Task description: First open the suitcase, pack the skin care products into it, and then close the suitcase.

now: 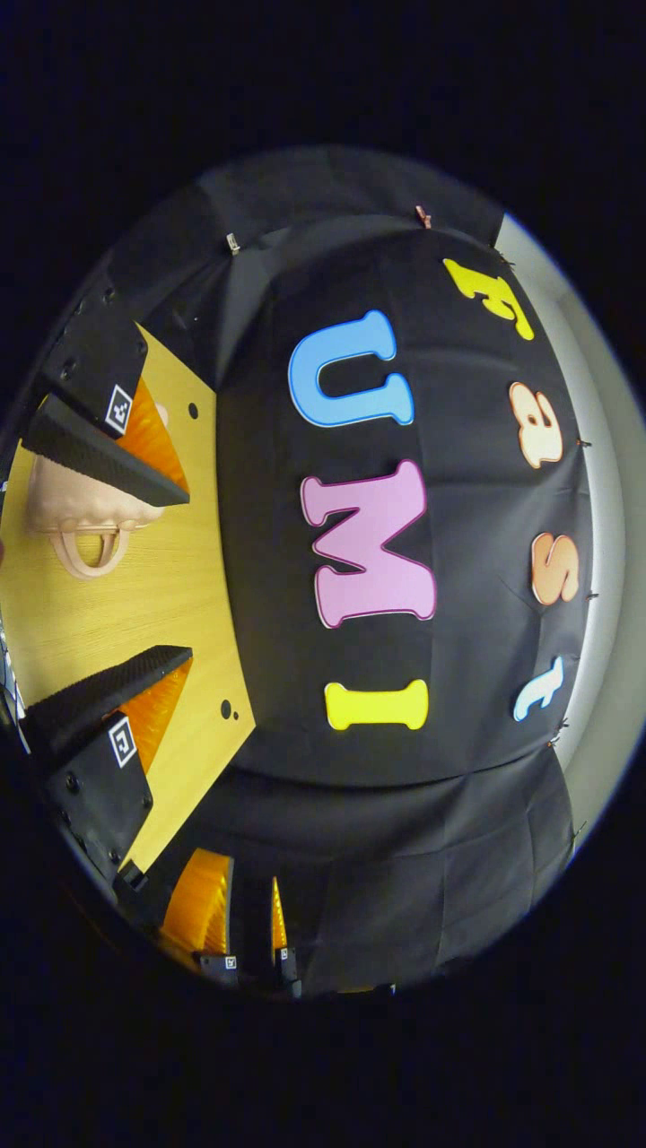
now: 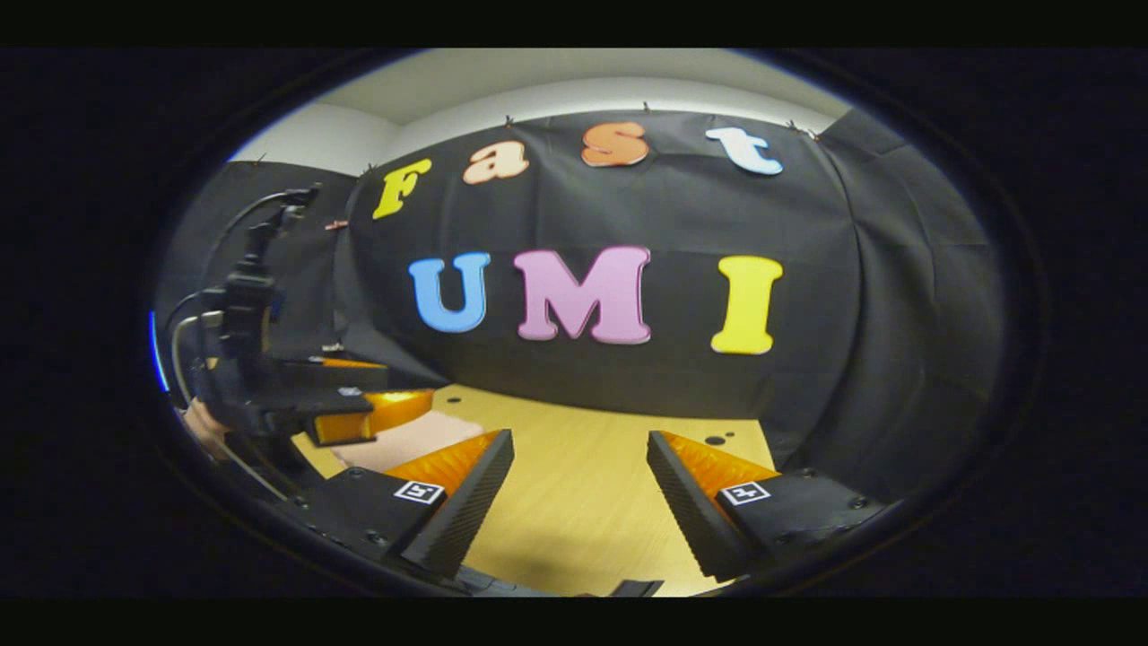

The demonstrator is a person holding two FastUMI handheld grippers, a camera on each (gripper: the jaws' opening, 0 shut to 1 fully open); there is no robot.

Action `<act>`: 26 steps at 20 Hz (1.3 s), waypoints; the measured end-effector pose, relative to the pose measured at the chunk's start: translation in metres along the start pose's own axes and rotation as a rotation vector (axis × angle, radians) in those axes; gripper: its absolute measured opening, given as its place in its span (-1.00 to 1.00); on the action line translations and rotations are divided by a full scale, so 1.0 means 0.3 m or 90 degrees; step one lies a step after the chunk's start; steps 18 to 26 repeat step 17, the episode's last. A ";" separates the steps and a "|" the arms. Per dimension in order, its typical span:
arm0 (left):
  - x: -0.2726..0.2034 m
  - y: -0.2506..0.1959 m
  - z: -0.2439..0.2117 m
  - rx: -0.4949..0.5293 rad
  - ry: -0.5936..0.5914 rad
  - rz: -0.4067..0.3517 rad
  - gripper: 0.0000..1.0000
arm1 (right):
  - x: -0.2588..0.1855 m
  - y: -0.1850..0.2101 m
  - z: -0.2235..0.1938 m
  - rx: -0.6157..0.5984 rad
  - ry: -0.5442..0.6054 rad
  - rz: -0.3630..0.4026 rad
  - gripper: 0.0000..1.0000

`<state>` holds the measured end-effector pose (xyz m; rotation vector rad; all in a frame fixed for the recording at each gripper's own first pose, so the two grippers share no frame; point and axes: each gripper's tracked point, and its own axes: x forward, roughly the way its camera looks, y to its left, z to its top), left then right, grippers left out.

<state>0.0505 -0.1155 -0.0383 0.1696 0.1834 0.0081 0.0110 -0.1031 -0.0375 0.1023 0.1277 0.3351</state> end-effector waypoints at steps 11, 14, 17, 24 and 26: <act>-0.265 0.315 0.285 -0.021 -0.093 0.089 0.95 | 0.012 0.126 0.282 -0.023 -0.131 -0.045 0.90; -0.317 0.381 0.376 0.025 -0.153 0.128 0.96 | 0.043 0.131 0.284 -0.018 -0.125 -0.052 0.92; -0.342 0.368 0.395 0.016 -0.174 0.120 0.94 | 0.076 0.152 0.298 -0.013 -0.123 -0.045 0.89; -0.342 0.368 0.395 0.016 -0.174 0.120 0.94 | 0.076 0.152 0.298 -0.013 -0.123 -0.045 0.89; -0.342 0.368 0.395 0.016 -0.174 0.120 0.94 | 0.076 0.152 0.298 -0.013 -0.123 -0.045 0.89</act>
